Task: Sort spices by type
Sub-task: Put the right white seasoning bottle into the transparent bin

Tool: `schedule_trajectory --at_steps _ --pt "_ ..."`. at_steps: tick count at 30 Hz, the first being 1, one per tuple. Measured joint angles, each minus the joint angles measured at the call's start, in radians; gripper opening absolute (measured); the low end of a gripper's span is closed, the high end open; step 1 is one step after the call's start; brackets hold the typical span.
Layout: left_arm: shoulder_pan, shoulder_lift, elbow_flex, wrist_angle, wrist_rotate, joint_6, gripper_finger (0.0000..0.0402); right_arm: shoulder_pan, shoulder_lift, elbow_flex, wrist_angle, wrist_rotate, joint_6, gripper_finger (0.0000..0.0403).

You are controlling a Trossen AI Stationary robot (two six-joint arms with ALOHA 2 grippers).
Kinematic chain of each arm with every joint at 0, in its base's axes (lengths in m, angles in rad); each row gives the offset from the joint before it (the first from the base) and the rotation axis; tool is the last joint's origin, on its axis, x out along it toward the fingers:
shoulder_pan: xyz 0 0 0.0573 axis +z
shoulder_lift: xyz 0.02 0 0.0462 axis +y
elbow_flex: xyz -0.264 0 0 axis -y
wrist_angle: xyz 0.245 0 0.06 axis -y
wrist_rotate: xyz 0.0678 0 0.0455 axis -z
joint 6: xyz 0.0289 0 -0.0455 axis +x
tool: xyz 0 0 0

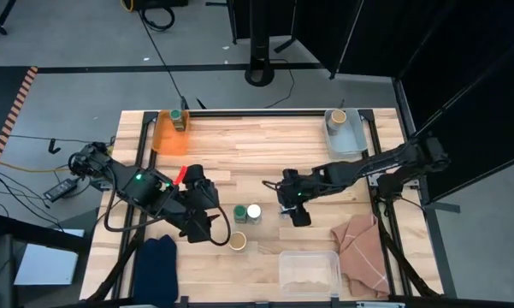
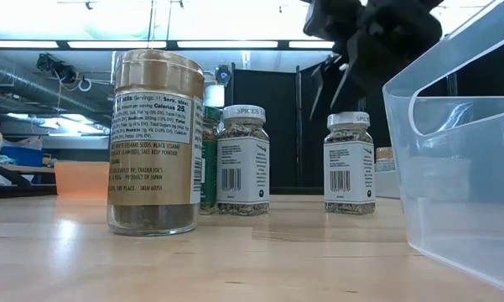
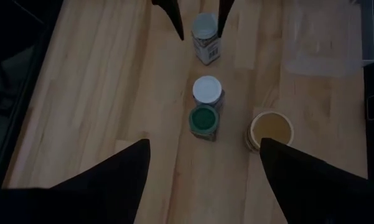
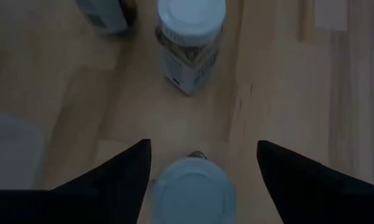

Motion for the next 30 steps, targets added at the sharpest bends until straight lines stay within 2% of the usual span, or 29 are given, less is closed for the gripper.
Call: schedule_trajectory --at_steps 19,30 --pt "0.0 0.0 0.0 0.0 -0.022 -0.023 0.031 0.006 0.055 0.0 -0.07 0.031 0.032 0.0293" --pt "0.001 0.0 0.0 0.0 -0.054 -0.022 0.031 0.025 0.054 0.001 -0.12 0.113 0.038 0.0249"
